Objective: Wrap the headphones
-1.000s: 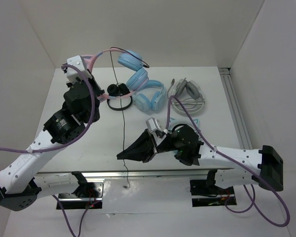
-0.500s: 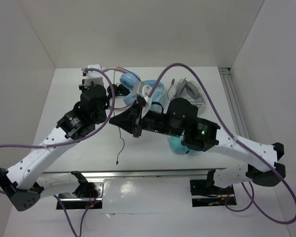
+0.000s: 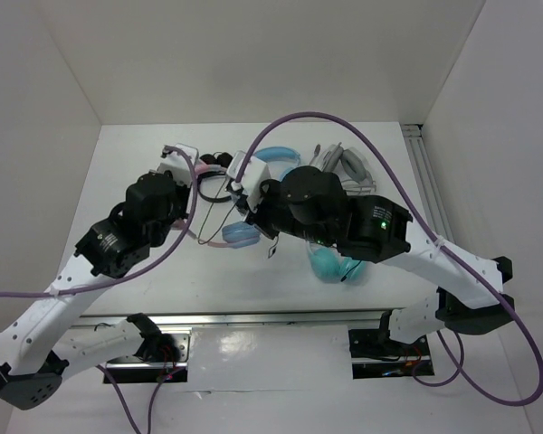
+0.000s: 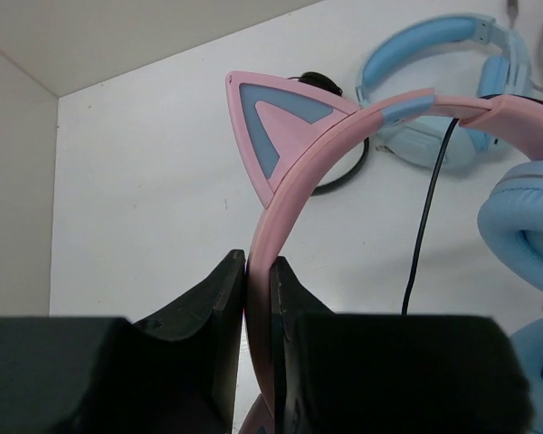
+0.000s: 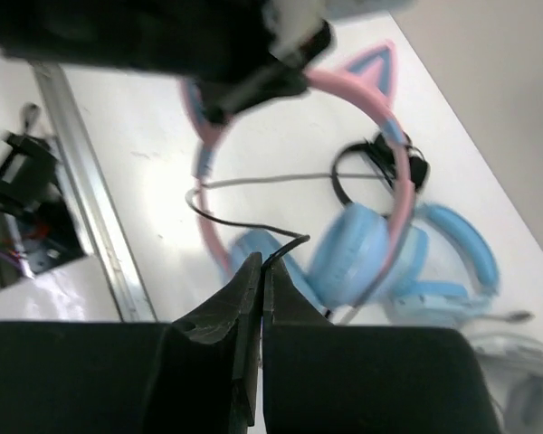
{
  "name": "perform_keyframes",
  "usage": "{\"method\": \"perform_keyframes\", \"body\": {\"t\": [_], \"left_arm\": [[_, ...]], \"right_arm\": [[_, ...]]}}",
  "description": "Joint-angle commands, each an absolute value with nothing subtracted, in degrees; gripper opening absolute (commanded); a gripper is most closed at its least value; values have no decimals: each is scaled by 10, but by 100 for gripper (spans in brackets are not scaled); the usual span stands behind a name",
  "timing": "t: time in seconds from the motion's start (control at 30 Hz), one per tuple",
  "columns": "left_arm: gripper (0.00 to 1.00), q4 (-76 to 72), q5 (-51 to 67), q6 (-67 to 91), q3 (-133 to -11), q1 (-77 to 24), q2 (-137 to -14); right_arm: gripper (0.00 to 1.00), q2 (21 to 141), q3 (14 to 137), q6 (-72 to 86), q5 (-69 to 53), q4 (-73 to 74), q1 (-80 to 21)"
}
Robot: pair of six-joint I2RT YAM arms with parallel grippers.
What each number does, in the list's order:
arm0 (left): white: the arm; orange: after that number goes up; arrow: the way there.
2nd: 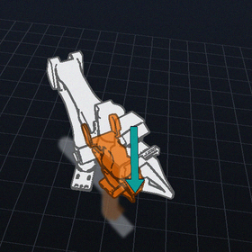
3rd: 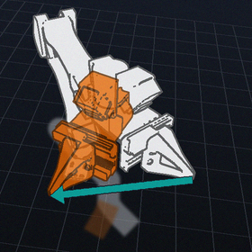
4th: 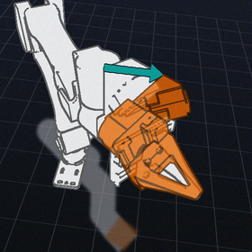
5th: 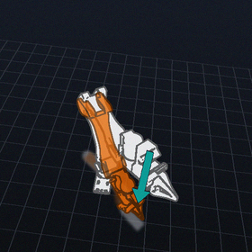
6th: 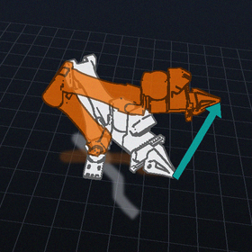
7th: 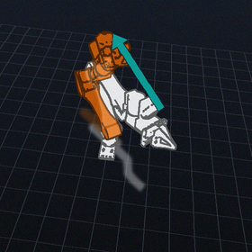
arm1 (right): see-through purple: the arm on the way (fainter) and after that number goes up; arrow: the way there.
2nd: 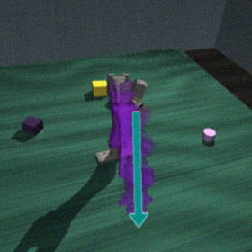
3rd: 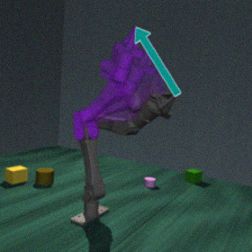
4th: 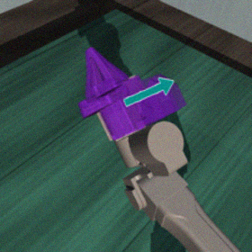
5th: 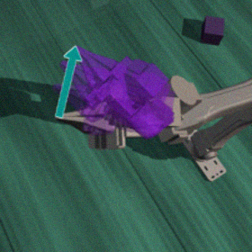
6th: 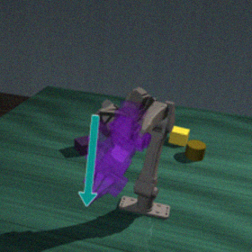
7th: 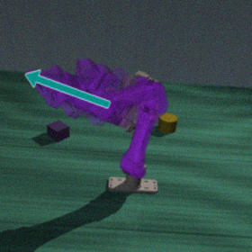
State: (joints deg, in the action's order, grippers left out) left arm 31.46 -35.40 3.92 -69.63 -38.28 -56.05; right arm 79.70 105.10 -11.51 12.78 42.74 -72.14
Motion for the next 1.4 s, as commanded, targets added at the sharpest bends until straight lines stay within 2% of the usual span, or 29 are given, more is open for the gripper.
{"method": "perform_keyframes", "body": {"t": [0.0, 0.23, 0.67, 0.97, 1.07, 1.1, 1.23, 1.37], "left_arm": [[0, 314, -284, 26, -717, -380, -531], [0, 374, -173, -21, -760, -398, -517], [0, 450, 44, -54, -856, -425, -496], [0, 494, 125, -54, -961, -425, -490], [0, 494, 125, -40, -971, -425, -496], [0, 494, 125, -31, -971, -425, -496], [0, 477, 119, -11, -971, -425, -507], [0, 471, 124, 4, -971, -425, -519]], "right_arm": [[0, 793, 1068, -150, 216, 476, -726], [0, 742, 1014, -208, 387, 399, -726], [0, 655, 886, -305, 432, 260, -726], [0, 614, 830, -324, 432, 170, -693], [5, 592, 792, -319, 418, 113, -680], [5, 592, 792, -305, 381, 113, -672], [18, 586, 759, -272, 300, 99, -638], [19, 602, 745, -245, 234, 85, -612]]}}
